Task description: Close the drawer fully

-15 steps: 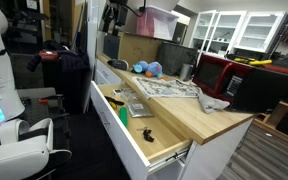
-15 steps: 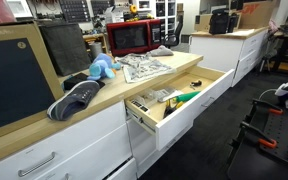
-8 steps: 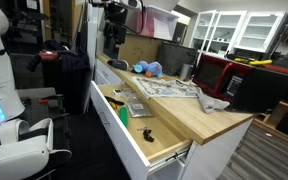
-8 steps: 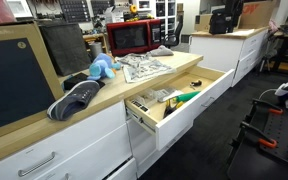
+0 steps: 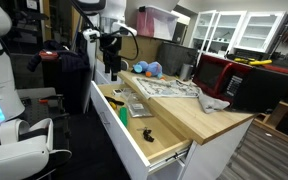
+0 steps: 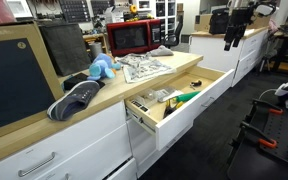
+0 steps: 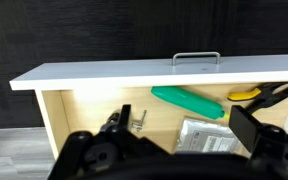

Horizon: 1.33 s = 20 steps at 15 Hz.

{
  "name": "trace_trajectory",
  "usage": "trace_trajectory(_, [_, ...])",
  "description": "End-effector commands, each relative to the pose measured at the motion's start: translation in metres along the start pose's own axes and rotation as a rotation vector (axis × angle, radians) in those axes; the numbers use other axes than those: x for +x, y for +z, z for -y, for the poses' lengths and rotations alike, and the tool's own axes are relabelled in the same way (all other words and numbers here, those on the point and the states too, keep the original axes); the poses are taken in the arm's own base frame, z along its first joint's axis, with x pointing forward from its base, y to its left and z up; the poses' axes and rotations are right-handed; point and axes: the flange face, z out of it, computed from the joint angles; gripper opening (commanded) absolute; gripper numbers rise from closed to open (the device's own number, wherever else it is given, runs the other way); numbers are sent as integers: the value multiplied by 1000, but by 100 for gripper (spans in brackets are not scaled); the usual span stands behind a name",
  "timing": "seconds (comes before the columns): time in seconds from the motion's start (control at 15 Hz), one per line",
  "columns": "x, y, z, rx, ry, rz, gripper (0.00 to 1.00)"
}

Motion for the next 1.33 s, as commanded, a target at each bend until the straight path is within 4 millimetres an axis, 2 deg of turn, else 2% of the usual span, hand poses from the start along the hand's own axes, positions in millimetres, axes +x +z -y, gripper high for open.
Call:
trace_trajectory(0.0, [-2, 42, -19, -60, 46, 7, 100])
trace_trajectory(0.2, [-6, 71, -30, -66, 66, 68, 100])
trace_trajectory(0.27, [-8, 57, -24, -52, 50, 45, 100])
trace_trajectory(0.47, [-10, 75, -27, -49, 55, 85, 100])
trace_trajectory(0.87, [-9, 74, -30, -57, 86, 71, 100])
trace_trajectory(1.27, [-25, 91, -40, -52, 122, 4, 100])
